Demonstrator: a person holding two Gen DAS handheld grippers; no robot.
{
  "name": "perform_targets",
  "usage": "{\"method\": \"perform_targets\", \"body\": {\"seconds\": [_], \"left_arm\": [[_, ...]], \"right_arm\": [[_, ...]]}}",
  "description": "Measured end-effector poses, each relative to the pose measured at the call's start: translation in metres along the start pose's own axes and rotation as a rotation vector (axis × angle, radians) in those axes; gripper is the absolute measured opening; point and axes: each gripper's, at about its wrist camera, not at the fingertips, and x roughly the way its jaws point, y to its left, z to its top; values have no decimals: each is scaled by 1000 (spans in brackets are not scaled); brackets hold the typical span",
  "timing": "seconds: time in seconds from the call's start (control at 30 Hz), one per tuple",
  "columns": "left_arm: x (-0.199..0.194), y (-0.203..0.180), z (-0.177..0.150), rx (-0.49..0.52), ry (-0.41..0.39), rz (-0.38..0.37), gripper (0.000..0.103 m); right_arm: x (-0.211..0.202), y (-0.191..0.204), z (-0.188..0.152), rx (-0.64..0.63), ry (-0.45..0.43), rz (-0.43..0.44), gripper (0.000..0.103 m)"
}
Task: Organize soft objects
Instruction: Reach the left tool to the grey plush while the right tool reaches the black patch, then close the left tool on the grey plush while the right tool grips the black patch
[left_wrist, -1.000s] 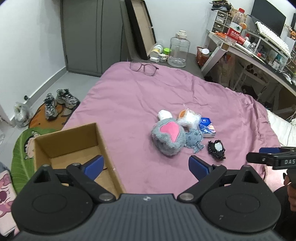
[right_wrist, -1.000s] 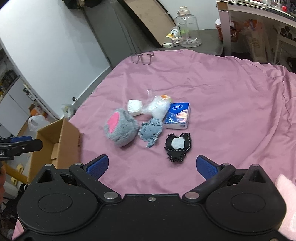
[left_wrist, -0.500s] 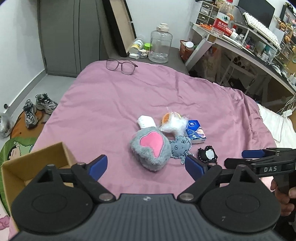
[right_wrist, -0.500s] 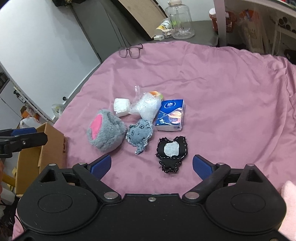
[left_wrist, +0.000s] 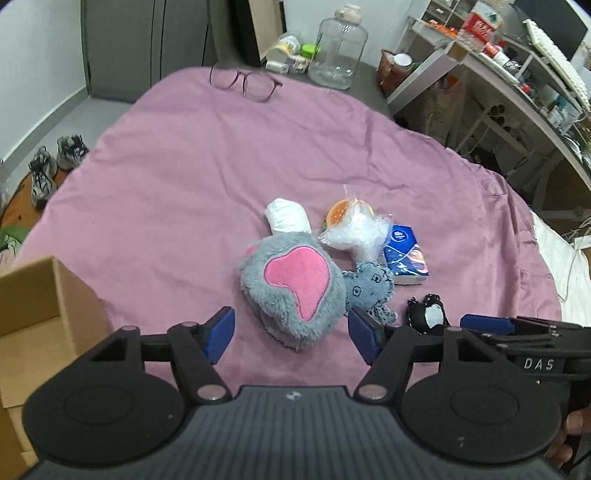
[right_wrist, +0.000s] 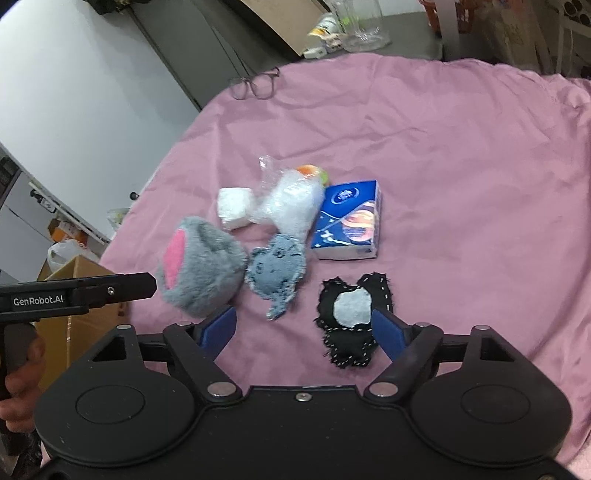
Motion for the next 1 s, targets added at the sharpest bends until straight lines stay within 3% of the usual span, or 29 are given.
{"method": "perform_targets", "body": {"seconds": [0.1, 0.27, 0.57, 0.67, 0.73, 0.8, 1.0], "left_arm": [[5, -5, 4, 2, -5, 13, 67], [9, -22, 19, 71, -14, -33, 67], [44, -25, 27, 84, 68, 110, 69], [53, -18, 25, 47, 103, 90, 71], [58, -16, 24, 20, 113, 69, 71], [62, -16, 24, 7, 120, 56, 71], [57, -19, 21, -24, 104, 29, 51]], "right_arm": [[7, -6, 2, 13, 6, 1, 79], [13, -14, 6, 24, 7, -14, 79], [33, -21, -1, 9, 37, -37, 78], [33, -20, -1, -10, 32, -50, 62], [33, -22, 0, -9, 33, -50, 45], [31, -25, 2, 1, 36, -39, 39], [19, -23, 3, 10, 27, -14, 36]]}}
